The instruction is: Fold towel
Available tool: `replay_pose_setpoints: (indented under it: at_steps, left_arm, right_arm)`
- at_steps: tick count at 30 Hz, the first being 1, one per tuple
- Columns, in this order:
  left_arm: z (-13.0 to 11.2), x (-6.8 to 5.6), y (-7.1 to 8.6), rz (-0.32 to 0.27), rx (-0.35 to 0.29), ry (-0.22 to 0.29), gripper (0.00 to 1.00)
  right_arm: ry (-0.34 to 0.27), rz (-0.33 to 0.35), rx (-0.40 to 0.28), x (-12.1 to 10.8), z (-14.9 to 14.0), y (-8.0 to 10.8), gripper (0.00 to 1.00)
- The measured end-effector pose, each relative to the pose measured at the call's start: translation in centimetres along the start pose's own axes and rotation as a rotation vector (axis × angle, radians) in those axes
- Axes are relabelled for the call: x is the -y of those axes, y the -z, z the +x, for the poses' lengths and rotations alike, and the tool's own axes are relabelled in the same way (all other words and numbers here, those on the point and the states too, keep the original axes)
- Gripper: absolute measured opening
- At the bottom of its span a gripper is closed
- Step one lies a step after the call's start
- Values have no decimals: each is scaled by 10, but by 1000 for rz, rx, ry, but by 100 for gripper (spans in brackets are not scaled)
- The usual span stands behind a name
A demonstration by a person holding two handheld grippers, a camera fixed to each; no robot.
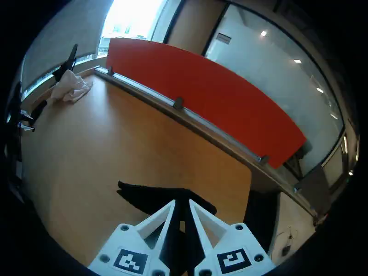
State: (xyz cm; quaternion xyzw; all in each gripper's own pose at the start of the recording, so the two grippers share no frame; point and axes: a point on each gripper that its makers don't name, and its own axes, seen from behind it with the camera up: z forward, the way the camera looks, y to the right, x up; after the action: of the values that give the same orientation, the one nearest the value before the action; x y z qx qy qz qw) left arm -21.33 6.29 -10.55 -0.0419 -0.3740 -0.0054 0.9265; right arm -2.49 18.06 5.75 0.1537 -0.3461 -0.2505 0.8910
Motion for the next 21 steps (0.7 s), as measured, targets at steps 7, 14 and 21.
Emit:
replay_pose_setpoints:
  at_steps: [7, 14, 21]
  left_arm:
    - [3, -3, 0, -5, -3, -7, 94]
    - [4, -8, 0, -13, -5, -16, 94]
    - [4, -10, 3, -18, -6, -20, 94]
  right_arm:
    - [-8, -4, 11, -1, -10, 5, 5]
    - [-24, -18, 34, -3, -28, 14, 5]
    - [-63, -39, 73, -6, -66, 31, 5]
